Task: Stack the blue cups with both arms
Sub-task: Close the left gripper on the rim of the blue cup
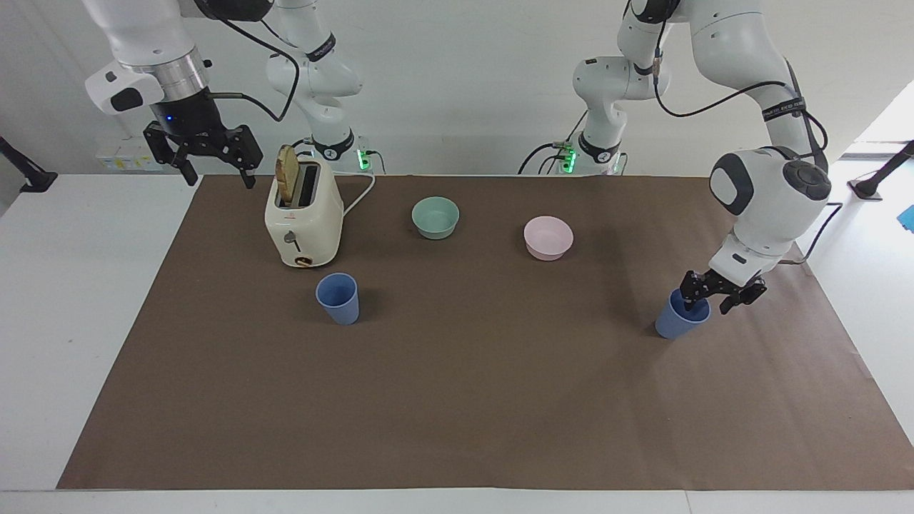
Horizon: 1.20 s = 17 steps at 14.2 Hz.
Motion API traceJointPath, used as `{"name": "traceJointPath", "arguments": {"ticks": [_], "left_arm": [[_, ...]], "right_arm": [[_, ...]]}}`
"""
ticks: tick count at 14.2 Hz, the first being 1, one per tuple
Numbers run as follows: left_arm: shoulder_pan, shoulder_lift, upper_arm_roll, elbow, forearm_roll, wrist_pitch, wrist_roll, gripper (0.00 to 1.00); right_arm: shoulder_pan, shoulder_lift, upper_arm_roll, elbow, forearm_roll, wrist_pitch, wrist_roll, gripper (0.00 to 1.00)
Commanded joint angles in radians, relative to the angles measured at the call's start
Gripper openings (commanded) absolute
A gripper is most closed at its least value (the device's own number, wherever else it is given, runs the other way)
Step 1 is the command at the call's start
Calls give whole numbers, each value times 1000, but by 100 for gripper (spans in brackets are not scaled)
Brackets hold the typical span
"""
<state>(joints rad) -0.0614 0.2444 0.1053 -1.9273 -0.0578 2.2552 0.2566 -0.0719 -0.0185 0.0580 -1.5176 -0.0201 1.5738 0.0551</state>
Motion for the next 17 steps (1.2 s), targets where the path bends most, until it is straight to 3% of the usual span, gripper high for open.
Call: {"name": "traceJointPath", "arguments": {"ticks": [1,2,3,10,17], "left_arm": [[-11,6,8,-15,-13,23,-5,32],[-12,6,8,-12,-13,20,-5,11],[-12,6,8,-10,-13,18,-5,0],[-75,-23,-1,42,-11,-20,-17,0],[-308,-43,-3,28,-5,-34,-359,0]], "right_arm": [[-6,-12,3,-10,5,-3,16,100],[-6,-12,5,-10,5,-3,16,100],[-6,-12,3,-10,5,-3,16,100],[-6,-12,3,-10,5,-3,16,100],[-6,-12,3,-10,5,-3,16,100]]}}
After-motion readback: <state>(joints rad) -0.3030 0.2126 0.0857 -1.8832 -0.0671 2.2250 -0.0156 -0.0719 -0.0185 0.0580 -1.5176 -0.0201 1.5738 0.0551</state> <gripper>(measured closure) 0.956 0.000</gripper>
